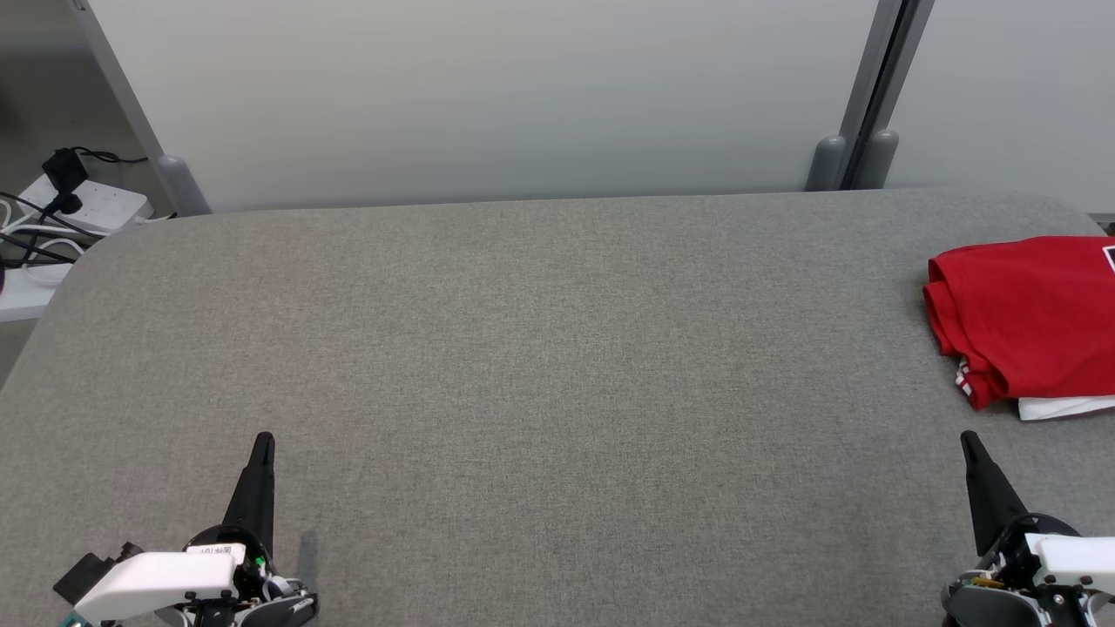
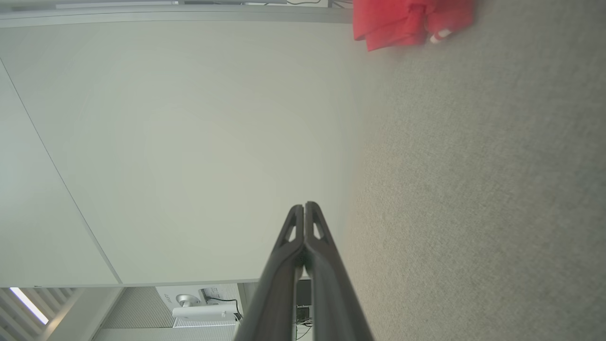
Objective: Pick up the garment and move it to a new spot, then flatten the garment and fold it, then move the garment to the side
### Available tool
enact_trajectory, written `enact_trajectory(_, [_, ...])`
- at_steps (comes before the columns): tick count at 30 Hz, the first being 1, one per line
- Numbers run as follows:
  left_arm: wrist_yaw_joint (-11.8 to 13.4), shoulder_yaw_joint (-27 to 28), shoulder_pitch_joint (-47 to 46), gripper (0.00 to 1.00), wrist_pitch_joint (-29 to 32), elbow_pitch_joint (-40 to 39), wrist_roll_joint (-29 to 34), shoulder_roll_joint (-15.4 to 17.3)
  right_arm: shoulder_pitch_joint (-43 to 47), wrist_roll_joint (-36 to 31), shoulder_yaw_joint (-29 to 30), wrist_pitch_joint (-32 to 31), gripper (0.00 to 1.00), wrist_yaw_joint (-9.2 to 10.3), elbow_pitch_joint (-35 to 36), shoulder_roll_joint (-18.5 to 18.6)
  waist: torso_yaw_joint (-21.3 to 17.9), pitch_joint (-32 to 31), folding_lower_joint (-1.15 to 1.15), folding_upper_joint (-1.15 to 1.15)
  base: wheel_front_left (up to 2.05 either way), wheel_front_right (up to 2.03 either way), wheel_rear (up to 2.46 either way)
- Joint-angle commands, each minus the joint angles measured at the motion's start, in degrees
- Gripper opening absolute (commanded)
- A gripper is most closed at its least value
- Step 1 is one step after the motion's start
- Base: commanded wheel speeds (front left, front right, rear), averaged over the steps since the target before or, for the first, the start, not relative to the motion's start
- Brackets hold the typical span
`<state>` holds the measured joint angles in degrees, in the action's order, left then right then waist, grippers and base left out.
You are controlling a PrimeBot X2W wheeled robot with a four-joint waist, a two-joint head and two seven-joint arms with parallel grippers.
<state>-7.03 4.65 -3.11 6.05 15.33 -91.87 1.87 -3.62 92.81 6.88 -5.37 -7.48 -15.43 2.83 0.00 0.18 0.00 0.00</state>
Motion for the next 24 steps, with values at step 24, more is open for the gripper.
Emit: enact_trajectory(24, [-0.46, 1.86, -3.08, 0.0, 0.43, -1.28, -0.3, 1.0, -2.52, -0.24, -0.85, -0.73, 0.0, -0.01, 1.43, 0.43, 0.0, 0.0, 0.0, 0.0, 0.0, 0.0, 0.0])
